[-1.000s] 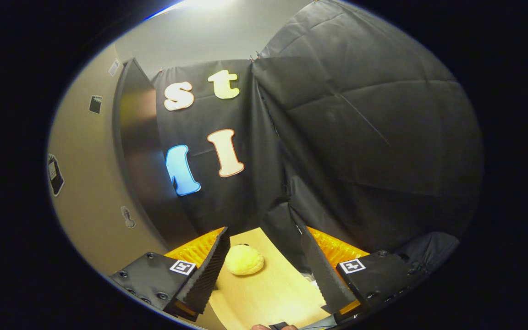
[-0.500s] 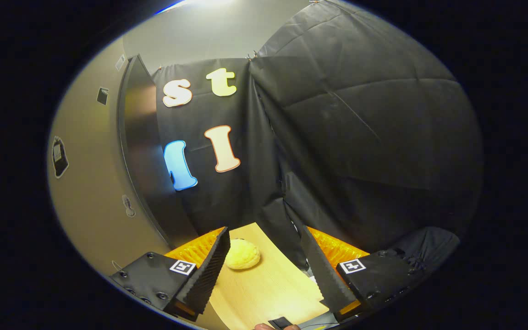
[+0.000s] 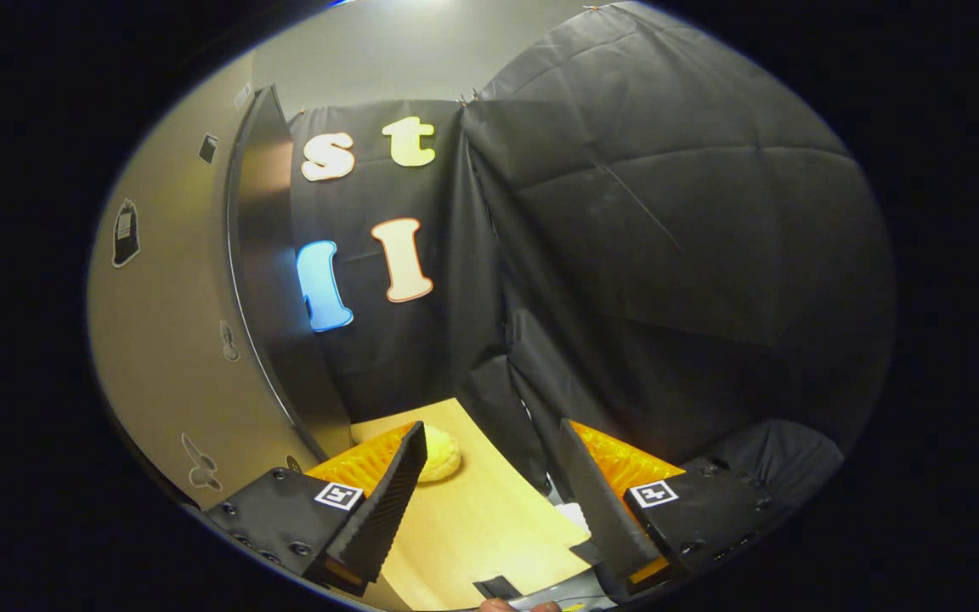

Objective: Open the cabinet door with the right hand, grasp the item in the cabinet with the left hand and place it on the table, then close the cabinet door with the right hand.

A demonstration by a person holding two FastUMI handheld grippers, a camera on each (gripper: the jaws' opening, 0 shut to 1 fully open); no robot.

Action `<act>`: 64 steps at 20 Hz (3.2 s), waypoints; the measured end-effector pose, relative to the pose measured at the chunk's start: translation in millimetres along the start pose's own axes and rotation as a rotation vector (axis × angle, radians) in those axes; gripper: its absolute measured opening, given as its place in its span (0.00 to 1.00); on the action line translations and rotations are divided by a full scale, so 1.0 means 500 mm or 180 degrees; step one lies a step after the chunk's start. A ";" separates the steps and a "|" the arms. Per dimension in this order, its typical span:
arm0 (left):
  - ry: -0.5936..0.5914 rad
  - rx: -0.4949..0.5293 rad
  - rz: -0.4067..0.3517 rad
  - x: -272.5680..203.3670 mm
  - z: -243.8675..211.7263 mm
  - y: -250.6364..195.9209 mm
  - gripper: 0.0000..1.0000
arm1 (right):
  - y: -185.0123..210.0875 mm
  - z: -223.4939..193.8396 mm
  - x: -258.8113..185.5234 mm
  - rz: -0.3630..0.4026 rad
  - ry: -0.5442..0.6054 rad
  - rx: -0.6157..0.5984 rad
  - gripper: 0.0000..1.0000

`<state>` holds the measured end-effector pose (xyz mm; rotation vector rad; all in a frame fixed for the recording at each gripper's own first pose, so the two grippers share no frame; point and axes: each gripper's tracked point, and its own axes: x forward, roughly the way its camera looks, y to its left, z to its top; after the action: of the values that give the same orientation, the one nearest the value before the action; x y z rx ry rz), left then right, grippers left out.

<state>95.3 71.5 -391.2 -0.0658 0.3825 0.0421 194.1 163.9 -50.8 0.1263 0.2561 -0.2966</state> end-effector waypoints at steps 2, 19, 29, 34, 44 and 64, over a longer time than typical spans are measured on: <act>-0.0056 0.0124 0.0004 -0.007 -0.023 -0.006 0.47 | 0.001 -0.012 -0.009 -0.0060 0.0018 -0.0032 0.98; -0.0139 0.0147 -0.0128 -0.106 -0.119 -0.026 0.58 | -0.069 -0.076 -0.084 -0.0505 0.0153 0.0210 0.98; -0.0256 0.0380 -0.0197 -0.198 -0.002 -0.025 0.95 | -0.060 -0.107 -0.116 -0.0430 0.0081 0.0321 0.98; -0.0211 0.0362 -0.0144 -0.356 0.113 -0.057 0.95 | -0.036 -0.084 -0.074 -0.0006 0.0069 0.0304 0.98; -0.0743 0.0392 0.0205 -0.510 0.492 -0.164 0.92 | 0.021 0.064 -0.054 0.0762 -0.0161 0.0023 1.00; -0.1017 -0.0260 0.0824 -0.553 0.676 -0.159 0.92 | 0.138 0.170 -0.165 0.1818 -0.0592 -0.0455 0.98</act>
<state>-31.2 8.4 29.4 -0.0886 0.0677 0.3204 158.5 238.1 58.5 0.0264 0.0486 0.2770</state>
